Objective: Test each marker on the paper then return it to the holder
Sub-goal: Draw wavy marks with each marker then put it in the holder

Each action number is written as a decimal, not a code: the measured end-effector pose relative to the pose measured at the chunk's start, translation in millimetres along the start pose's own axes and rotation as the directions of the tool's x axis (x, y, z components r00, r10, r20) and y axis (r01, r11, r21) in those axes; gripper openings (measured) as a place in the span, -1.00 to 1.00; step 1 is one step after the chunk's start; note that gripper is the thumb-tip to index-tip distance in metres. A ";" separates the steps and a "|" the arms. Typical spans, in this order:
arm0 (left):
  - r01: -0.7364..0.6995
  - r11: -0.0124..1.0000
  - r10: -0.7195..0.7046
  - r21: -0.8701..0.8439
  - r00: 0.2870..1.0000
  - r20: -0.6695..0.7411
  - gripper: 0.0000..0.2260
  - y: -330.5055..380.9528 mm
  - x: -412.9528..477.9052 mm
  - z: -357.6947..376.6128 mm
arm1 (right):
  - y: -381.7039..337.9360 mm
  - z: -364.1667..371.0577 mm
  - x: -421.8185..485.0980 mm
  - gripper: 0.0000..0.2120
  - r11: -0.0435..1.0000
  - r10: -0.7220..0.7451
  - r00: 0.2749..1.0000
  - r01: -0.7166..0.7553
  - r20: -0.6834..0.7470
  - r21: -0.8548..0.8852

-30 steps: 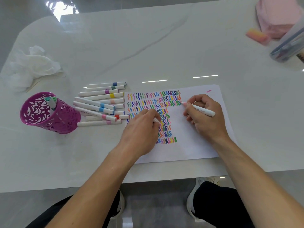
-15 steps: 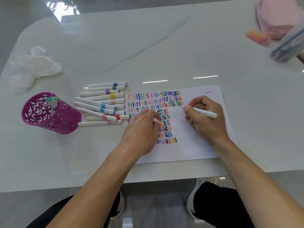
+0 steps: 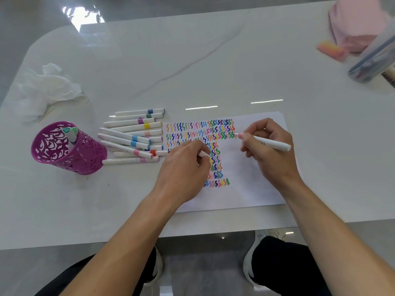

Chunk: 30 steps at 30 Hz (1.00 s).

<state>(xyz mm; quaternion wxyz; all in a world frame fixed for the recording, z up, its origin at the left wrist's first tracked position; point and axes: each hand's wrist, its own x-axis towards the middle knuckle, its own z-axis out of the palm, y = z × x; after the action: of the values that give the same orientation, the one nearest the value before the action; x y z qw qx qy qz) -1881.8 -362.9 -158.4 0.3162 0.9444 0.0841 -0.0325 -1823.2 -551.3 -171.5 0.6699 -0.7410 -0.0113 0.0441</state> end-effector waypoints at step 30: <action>0.208 0.733 -0.067 -0.648 0.970 0.235 -0.88 7.5 -13.3 -15.8 | -31.8 12.8 -15.3 -0.94 1.000 0.001 0.965 0.006 0.261 -0.026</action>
<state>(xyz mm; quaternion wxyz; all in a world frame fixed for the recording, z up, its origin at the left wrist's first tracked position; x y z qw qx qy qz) -1893.4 -361.1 -139.8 0.6367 0.7514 0.1285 -0.1164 -1838.1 -536.6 -140.4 0.6526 -0.7378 -0.1009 0.1399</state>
